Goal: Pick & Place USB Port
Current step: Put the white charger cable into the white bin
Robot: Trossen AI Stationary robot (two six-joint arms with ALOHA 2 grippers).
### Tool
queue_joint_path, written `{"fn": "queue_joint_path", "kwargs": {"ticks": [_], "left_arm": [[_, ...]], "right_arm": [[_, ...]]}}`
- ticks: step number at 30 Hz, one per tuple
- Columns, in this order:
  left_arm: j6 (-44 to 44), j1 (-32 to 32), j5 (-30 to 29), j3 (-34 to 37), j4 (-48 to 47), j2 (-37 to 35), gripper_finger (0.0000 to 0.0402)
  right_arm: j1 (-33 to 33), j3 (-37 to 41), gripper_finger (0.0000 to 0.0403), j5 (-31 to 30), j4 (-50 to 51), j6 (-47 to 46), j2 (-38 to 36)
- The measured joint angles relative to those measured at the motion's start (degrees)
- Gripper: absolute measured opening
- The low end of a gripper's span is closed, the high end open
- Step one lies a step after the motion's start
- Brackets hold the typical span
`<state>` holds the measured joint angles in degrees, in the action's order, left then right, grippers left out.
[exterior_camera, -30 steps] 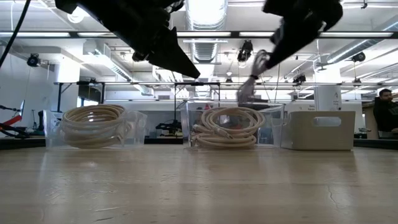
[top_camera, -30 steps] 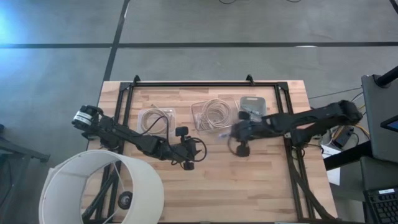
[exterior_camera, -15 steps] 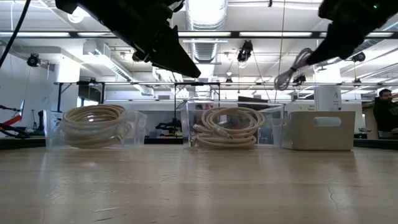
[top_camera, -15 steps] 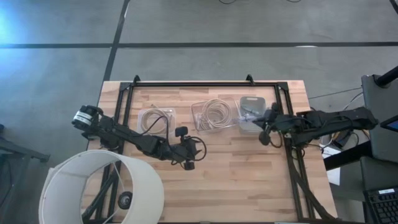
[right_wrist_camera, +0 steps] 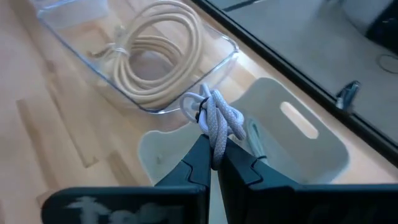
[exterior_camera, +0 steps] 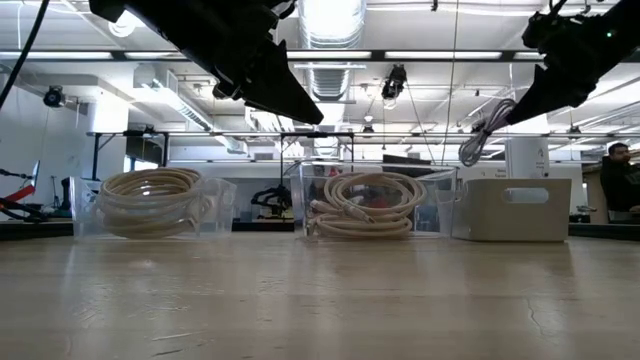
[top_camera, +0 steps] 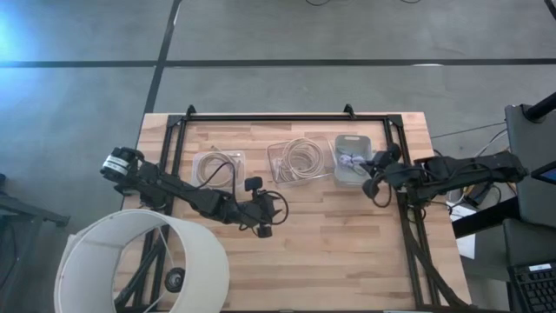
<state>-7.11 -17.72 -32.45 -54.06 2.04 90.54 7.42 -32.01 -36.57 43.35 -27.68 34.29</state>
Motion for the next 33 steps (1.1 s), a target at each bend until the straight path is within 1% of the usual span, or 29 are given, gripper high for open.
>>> {"fn": "queue_joint_path", "kwargs": {"ticks": [3,7,10,16,21,24,27,33], "left_arm": [[0.0,0.0,0.0,0.0,0.0,0.0,0.0175],[-0.3,0.0,0.0,0.0,0.0,0.0,0.0175],[-0.4,0.0,0.0,0.0,0.1,0.0,0.0175],[-0.4,0.0,0.0,0.0,0.1,0.0,0.0175],[-0.4,0.1,0.0,0.0,0.1,0.0,0.0175],[-0.4,0.1,0.0,0.0,0.1,0.0,0.0175],[-0.4,0.1,0.0,0.0,0.1,0.0,0.0175],[1.0,0.2,0.0,0.0,0.1,0.0,0.0175]], "right_arm": [[-0.1,0.1,0.0013,-1.4,0.6,-2.7,1.1],[-1.0,0.1,0.0013,-0.6,3.3,-9.7,3.0],[-1.3,0.1,0.0013,-0.5,4.9,-13.2,4.6],[-1.3,0.2,0.0013,-0.9,4.6,-17.9,7.7],[-1.9,0.2,0.0013,-0.8,4.4,-23.9,11.5],[-2.0,0.2,0.0013,2.1,4.3,-27.3,14.1],[-2.1,0.2,0.0013,5.6,4.2,-27.9,16.5],[-2.2,0.2,0.0013,6.6,4.0,-27.8,20.3]]}}
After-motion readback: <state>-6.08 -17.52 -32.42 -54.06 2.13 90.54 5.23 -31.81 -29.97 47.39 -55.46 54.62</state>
